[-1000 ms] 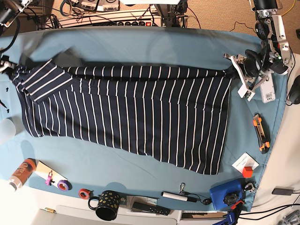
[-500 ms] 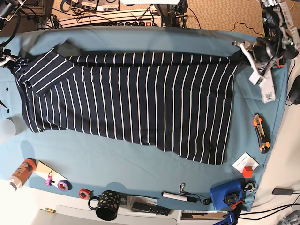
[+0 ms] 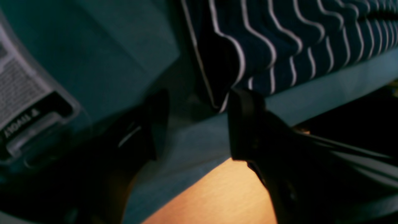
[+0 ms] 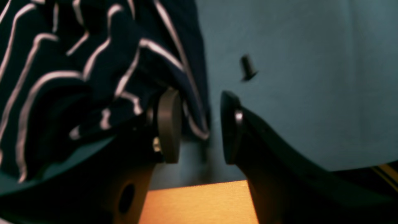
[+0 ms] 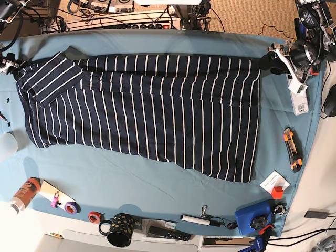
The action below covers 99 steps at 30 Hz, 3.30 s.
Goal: Layout the t-shirt on the table in an organized manner, then fold the t-shirt properly
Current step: 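Release the edge with the left gripper and raise it, then grasp the shirt's folded corner with the right gripper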
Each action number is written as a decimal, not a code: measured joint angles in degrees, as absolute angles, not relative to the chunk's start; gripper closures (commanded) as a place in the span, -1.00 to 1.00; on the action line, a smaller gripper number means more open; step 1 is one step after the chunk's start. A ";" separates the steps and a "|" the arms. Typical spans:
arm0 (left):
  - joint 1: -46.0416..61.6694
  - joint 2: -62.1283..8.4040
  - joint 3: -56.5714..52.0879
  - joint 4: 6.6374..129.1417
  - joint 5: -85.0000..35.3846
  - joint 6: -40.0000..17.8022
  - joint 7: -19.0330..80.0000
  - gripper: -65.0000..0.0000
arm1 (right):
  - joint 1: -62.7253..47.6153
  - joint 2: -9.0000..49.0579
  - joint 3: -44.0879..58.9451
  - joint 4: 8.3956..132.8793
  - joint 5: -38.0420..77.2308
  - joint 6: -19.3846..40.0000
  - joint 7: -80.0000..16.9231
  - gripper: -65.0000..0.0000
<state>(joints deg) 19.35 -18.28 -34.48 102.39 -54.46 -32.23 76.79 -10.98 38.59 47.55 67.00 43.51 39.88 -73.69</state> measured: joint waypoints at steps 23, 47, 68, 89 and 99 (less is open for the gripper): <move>19.16 -19.59 -50.13 109.30 -57.14 -36.01 76.75 0.04 | -4.80 43.31 44.05 67.07 63.48 39.94 -79.44 0.34; 19.18 -20.34 -49.19 109.30 -59.22 -35.92 76.07 0.04 | -4.73 38.37 35.48 67.11 55.46 39.94 -80.51 0.34; 19.18 -20.34 -49.19 109.30 -59.27 -35.90 76.05 0.04 | -4.45 34.44 35.59 74.08 60.58 39.92 -77.19 1.00; 19.18 -20.34 -49.19 109.30 -59.24 -35.92 76.95 0.04 | 7.64 26.13 35.53 77.30 49.21 39.92 -60.01 1.00; 19.20 -20.36 -48.80 109.30 -59.46 -35.92 76.86 0.04 | 10.46 24.58 33.67 77.25 35.97 39.92 -53.78 1.00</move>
<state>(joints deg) 19.20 -20.36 -48.80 109.30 -59.46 -35.92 76.86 10.46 24.58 33.67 77.25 35.97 39.92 -53.78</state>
